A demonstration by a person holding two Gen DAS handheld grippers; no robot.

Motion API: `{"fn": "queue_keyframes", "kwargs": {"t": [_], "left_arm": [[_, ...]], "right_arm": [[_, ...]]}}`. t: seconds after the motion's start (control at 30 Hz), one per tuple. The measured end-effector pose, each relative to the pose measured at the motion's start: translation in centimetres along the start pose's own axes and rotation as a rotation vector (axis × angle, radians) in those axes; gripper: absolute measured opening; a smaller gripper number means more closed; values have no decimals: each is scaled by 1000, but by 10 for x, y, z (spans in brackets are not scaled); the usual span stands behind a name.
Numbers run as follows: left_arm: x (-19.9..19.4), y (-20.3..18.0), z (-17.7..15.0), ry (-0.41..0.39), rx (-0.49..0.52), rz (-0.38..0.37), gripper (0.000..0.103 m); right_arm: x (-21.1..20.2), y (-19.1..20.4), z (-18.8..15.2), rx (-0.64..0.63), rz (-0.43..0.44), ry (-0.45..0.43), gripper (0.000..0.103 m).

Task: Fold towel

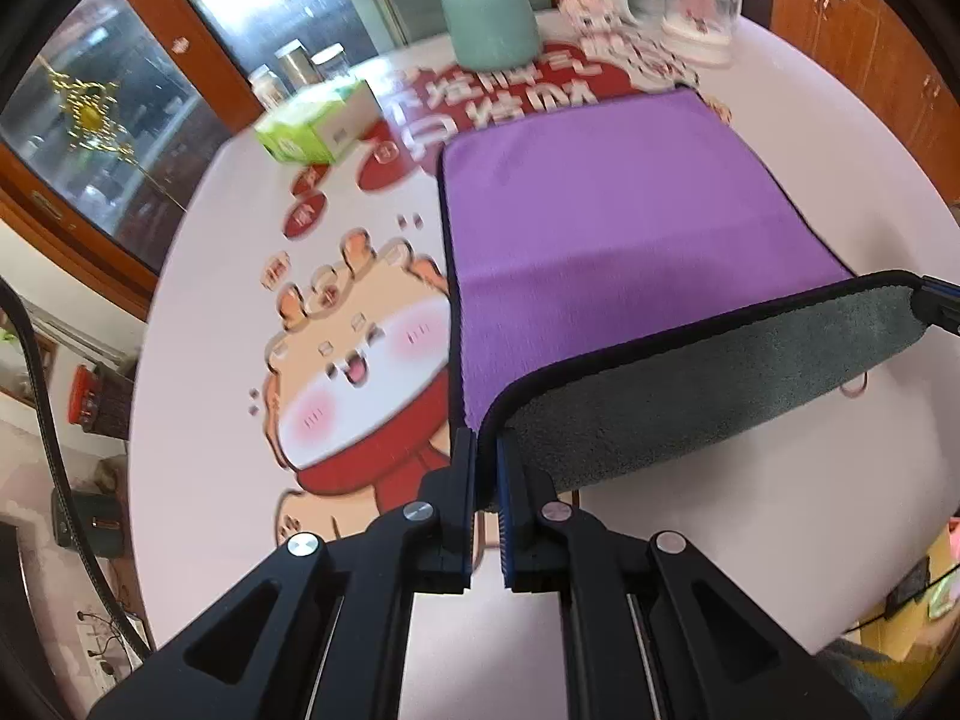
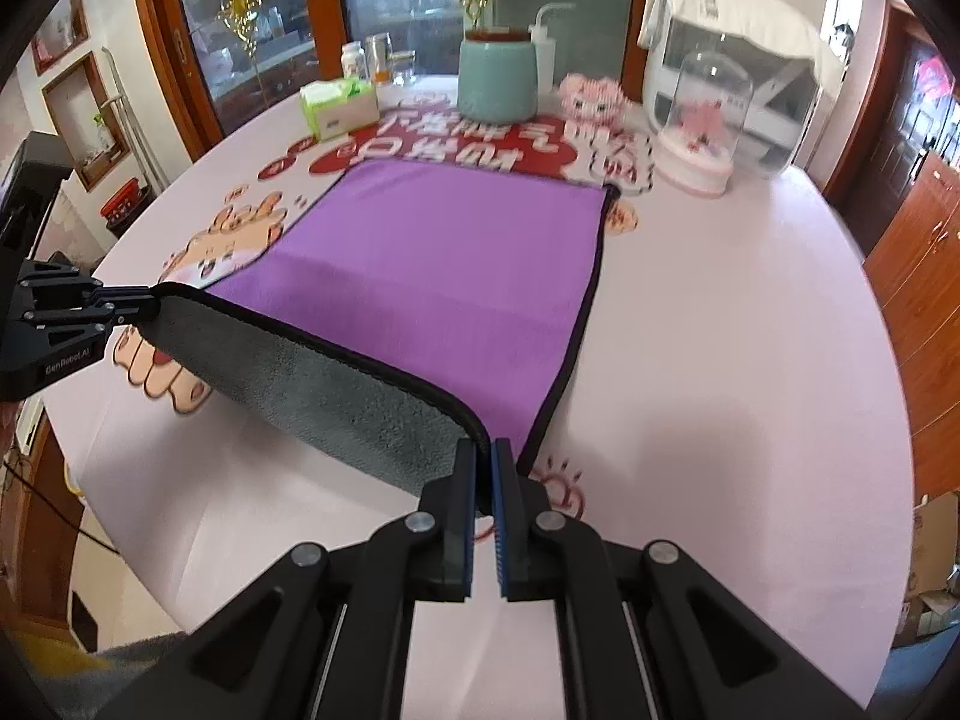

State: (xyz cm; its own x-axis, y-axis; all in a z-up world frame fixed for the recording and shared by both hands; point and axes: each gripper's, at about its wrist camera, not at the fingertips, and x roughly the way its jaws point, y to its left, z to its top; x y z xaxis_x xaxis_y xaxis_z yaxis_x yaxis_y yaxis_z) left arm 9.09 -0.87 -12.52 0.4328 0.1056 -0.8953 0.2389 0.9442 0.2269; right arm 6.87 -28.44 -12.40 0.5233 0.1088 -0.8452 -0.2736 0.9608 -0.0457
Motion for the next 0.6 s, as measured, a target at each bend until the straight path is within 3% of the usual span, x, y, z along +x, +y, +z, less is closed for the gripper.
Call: {"fn": "queue_keyframes", "kwargs": {"t": [0.3,0.6], "left_arm": [[-16,10,48,-80,-20,44,4],[2,28,116,-122,-13,46,4]], "right_arm": [[-19,-7,52,-3,-43,-96,5],[3,-36,120,84,-93,-126,5]]}}
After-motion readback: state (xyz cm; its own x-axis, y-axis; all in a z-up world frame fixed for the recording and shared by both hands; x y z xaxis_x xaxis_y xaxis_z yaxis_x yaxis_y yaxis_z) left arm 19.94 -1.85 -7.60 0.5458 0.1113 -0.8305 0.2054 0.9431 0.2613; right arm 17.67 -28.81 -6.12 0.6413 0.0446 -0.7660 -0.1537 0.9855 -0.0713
